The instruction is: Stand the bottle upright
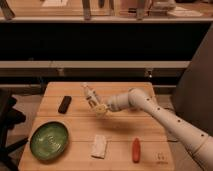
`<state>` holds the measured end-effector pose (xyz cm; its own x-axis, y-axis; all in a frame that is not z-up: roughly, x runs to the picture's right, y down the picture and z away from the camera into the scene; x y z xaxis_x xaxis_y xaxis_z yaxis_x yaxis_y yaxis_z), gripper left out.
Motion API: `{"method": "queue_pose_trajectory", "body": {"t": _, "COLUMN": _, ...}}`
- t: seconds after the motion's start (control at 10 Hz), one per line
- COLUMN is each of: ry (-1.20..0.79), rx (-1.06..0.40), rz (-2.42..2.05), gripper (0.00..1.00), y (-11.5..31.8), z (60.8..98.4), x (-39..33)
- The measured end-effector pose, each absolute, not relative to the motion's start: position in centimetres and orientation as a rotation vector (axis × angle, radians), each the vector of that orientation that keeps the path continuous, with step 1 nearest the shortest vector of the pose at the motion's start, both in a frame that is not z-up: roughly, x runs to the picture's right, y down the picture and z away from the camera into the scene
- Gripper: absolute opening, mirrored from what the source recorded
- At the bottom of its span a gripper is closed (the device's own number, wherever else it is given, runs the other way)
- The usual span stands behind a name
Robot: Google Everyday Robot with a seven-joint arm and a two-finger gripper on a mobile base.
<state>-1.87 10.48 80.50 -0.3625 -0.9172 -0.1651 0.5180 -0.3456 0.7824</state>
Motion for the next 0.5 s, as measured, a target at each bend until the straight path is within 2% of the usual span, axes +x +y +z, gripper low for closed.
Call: {"method": "queue_pose_trajectory", "body": {"t": 0.5, "ry": -0.739, "rx": 0.895, "rz": -1.941, "gripper": 0.04, "y": 9.48, "z": 79.83, "x": -3.15}}
